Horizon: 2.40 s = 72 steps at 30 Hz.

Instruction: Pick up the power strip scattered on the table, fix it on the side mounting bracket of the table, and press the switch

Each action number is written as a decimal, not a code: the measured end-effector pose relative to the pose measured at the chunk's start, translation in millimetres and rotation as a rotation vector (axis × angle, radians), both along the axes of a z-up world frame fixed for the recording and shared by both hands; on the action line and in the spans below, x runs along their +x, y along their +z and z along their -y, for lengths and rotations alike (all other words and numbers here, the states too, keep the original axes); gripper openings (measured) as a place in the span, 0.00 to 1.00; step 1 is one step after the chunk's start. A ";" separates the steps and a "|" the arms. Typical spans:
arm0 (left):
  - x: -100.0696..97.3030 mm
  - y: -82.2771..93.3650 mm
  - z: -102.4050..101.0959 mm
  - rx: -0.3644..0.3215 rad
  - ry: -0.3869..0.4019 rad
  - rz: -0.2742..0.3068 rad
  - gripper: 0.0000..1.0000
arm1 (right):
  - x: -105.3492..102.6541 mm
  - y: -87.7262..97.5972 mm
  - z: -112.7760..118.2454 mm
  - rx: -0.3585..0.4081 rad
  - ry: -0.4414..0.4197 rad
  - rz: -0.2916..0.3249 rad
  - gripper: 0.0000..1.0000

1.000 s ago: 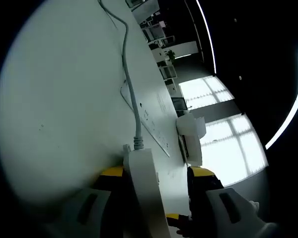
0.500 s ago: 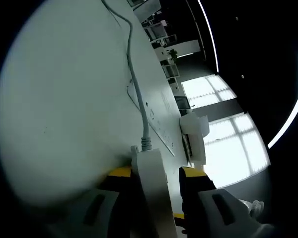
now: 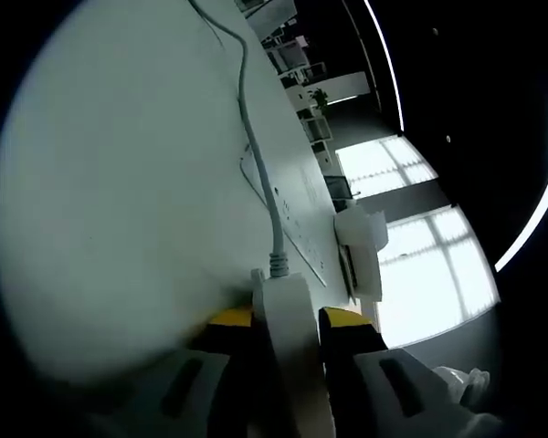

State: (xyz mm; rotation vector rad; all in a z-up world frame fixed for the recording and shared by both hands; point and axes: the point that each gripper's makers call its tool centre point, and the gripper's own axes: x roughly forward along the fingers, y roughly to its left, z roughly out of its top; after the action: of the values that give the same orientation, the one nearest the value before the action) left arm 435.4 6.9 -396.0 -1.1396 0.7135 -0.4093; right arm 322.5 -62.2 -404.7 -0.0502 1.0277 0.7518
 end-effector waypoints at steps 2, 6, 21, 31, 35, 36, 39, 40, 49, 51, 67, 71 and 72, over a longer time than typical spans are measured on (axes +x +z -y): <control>0.7 -1.7 -0.4 -0.014 0.006 -0.006 0.30 | 1.0 -0.4 0.2 0.000 0.002 0.007 0.53; 0.3 -1.8 -0.3 -0.025 0.009 -0.007 0.29 | 1.5 -0.6 0.1 0.008 0.013 0.021 0.54; 4.3 2.8 1.1 -0.079 0.033 -0.013 0.26 | -8.4 6.3 8.4 0.114 0.003 0.047 0.58; 3.0 7.0 -3.6 -0.102 0.037 -0.012 0.26 | -13.3 22.1 26.5 0.246 -0.030 0.067 0.55; 1.6 9.1 -4.9 -0.112 0.030 -0.009 0.26 | -14.5 24.6 31.8 0.304 -0.041 0.042 0.55; 2.5 9.2 -5.3 -0.117 0.029 -0.011 0.26 | -13.3 26.3 31.6 0.327 -0.045 0.044 0.55; 1.2 10.9 -4.5 -0.124 0.019 -0.004 0.26 | -12.5 35.7 26.7 0.440 -0.089 0.026 0.56; 0.7 11.4 -5.1 -0.127 0.016 -0.003 0.26 | -12.2 35.9 28.1 0.452 -0.095 0.023 0.55; -3.7 15.2 -9.5 -0.149 -0.010 0.015 0.25 | -4.3 28.4 34.1 0.448 -0.095 0.020 0.53; -1.6 18.1 -13.4 -0.156 -0.014 0.025 0.25 | -5.5 28.7 33.5 0.455 -0.095 0.016 0.53; -15.3 38.3 -23.7 -0.236 -0.075 0.060 0.26 | -12.2 38.8 28.1 0.505 -0.090 0.025 0.51; -19.4 42.2 -29.9 -0.255 -0.093 0.064 0.26 | -18.8 41.9 24.1 0.522 -0.088 0.035 0.51; -20.8 43.3 -31.1 -0.261 -0.098 0.065 0.26 | -20.4 42.1 23.4 0.525 -0.088 0.037 0.51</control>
State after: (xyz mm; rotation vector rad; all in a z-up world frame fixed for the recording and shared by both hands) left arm 414.6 38.0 -352.7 -1.3328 0.6745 -0.6335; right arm 302.1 -85.6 -362.5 0.4293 0.7666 0.9154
